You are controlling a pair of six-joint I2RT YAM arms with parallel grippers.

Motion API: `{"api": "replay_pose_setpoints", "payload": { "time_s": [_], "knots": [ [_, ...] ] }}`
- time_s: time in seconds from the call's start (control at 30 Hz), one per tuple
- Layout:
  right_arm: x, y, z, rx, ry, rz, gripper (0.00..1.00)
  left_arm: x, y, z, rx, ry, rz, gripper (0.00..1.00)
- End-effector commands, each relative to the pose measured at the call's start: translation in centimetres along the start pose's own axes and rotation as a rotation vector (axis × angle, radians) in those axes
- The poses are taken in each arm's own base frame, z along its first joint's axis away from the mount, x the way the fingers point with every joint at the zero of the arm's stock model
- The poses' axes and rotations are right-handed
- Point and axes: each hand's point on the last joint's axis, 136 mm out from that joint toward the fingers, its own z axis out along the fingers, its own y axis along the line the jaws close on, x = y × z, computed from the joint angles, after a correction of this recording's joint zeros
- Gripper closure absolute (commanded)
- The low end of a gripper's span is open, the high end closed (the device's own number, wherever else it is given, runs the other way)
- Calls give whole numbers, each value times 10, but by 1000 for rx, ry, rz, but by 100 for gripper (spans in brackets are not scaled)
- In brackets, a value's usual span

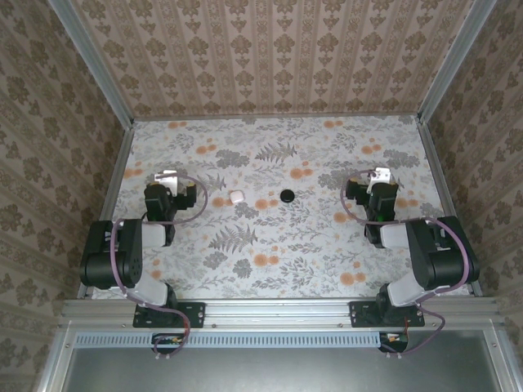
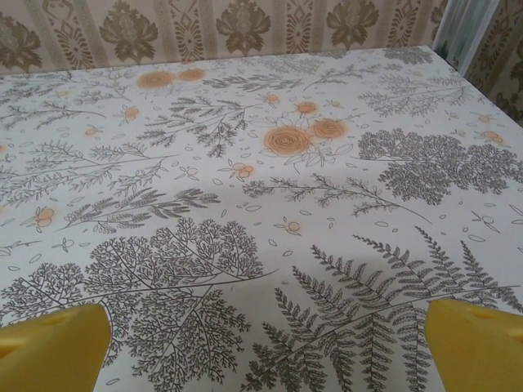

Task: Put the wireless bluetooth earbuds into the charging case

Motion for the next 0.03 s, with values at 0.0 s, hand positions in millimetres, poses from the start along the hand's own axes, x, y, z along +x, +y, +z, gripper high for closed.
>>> {"api": "replay_pose_setpoints", "payload": {
  "time_s": [0.0],
  "knots": [
    [-5,6,2,-25,-11,-17,0,-5,5,1,-15,-9,-15,0]
  ]
}}
